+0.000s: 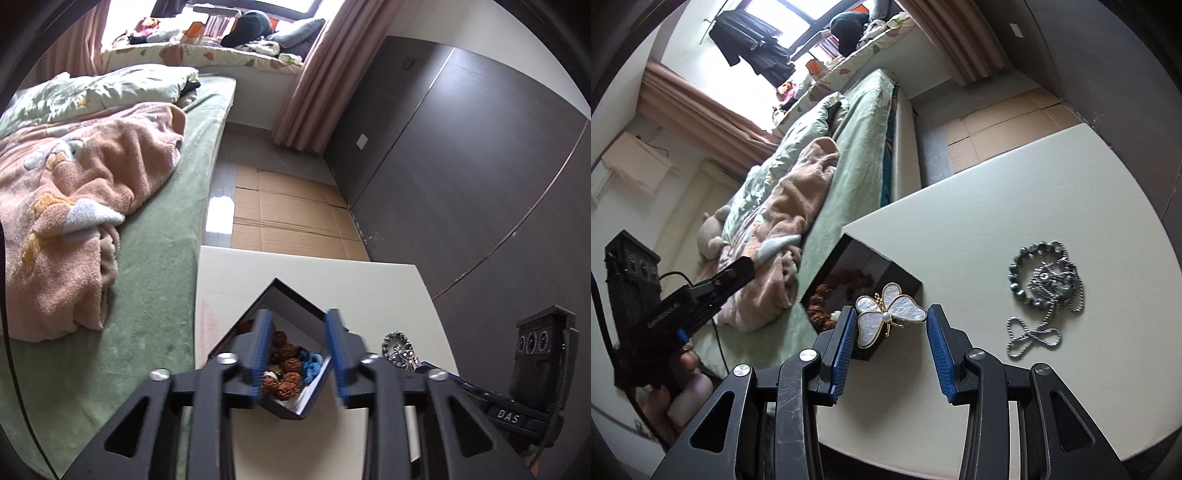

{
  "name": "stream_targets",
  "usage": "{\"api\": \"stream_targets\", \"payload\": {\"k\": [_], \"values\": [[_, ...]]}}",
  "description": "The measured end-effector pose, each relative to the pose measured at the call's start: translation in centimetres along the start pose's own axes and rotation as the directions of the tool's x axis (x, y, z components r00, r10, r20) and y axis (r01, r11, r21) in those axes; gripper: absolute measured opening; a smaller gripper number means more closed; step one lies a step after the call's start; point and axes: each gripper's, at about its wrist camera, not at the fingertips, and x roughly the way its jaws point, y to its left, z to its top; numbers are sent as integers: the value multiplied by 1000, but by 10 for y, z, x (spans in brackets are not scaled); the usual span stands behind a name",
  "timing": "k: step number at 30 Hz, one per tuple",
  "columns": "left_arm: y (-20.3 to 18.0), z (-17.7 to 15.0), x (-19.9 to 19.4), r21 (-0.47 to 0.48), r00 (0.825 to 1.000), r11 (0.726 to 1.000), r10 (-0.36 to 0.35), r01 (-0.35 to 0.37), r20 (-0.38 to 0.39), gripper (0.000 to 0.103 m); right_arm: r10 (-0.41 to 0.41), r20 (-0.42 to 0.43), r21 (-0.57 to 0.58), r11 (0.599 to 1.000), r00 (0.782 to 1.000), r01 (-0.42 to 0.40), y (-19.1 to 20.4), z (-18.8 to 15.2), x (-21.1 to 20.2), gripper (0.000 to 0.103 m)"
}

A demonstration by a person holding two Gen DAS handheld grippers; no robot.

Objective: Organize jewelry
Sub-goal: 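Lower the rudraksha bracelet into the black box and open the left tool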

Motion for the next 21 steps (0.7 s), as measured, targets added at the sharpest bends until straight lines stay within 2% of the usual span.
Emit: {"api": "stream_targets", "payload": {"k": [1,3,4,12,21], "values": [[3,-1,-2,-4,1000,1000,4,-4,10,66,12,1,-3,1000,1000,-12,4,0,2,40],[8,-4,-7,-11,999,1000,12,-12,40,78,35,5,-10,999,999,-35,12,1,5,40],[10,-5,-9,-13,999,1000,15,-15,47,80,43,5,-13,999,999,-43,15,2,8,40],[38,-11,-13,-63,998,997,53,-51,35,80,87,-17,-38,995,996,-88,42,22,39,40],[52,-17,-21,-98,998,993,66,-63,21,80,122,-112,-78,988,986,-131,61,33,71,41]]}}
